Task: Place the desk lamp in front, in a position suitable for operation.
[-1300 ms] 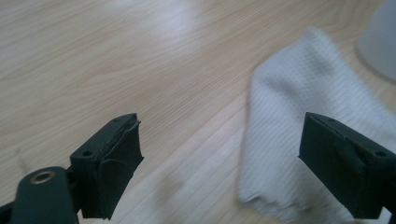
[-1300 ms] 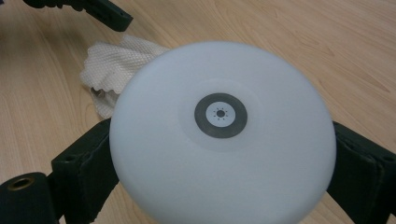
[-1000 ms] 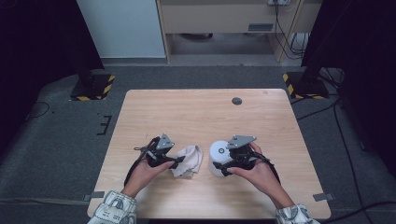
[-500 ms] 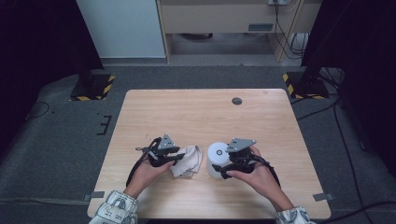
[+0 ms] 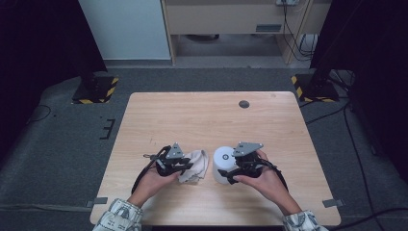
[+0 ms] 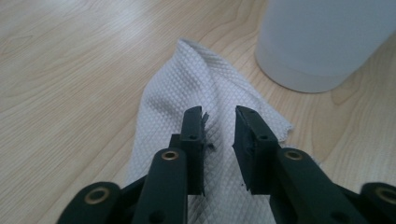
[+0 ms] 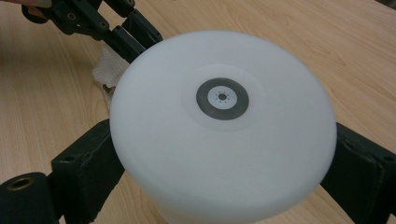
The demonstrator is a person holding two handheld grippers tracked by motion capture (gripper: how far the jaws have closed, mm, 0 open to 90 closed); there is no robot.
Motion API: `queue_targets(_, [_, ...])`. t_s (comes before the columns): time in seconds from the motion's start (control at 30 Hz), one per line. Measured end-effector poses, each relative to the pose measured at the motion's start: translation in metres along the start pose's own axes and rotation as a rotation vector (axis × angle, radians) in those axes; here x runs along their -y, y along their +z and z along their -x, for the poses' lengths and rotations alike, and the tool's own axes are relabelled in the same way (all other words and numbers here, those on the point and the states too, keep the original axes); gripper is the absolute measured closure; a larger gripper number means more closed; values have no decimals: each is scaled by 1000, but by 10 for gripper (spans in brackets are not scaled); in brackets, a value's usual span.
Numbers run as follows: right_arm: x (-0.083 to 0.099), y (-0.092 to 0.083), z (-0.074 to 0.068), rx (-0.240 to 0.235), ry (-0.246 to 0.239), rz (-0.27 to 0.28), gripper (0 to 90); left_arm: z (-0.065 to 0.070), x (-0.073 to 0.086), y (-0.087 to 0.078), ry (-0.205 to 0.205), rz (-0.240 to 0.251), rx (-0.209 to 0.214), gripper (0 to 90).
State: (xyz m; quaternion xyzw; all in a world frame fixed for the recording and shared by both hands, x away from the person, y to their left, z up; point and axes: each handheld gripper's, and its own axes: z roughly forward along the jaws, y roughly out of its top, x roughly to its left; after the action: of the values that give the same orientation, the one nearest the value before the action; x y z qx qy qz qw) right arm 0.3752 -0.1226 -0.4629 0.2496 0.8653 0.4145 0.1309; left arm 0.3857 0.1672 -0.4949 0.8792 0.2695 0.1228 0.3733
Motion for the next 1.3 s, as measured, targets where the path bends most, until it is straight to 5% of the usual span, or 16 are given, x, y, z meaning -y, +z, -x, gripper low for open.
queue_targets(0.1, [1, 1, 0, -2, -1, 4, 87, -3, 3, 2, -35, -14, -55, 546])
queue_targets(0.3, [2, 0, -3, 13, -17, 5, 86, 0, 6, 11, -46, -71, -51, 298])
queue_targets(0.53, [5, -3, -7, 22, -18, 8, 88, -1, 9, 24, -56, -116, -48, 251])
queue_targets(0.73, [6, -2, -7, 15, -16, 6, 88, 0, 10, 26, -51, -124, -19, 333])
queue_targets(0.83, [8, -2, -7, 15, -19, 3, 88, 2, 9, 24, -37, -125, -5, 546])
queue_targets(1.0, [10, -2, -7, 14, -14, -3, 88, 3, 7, 22, -35, -128, 22, 760])
queue_targets(1.3, [20, -8, -8, 14, -19, -3, 110, -4, -1, -1, -56, -16, 50, 791])
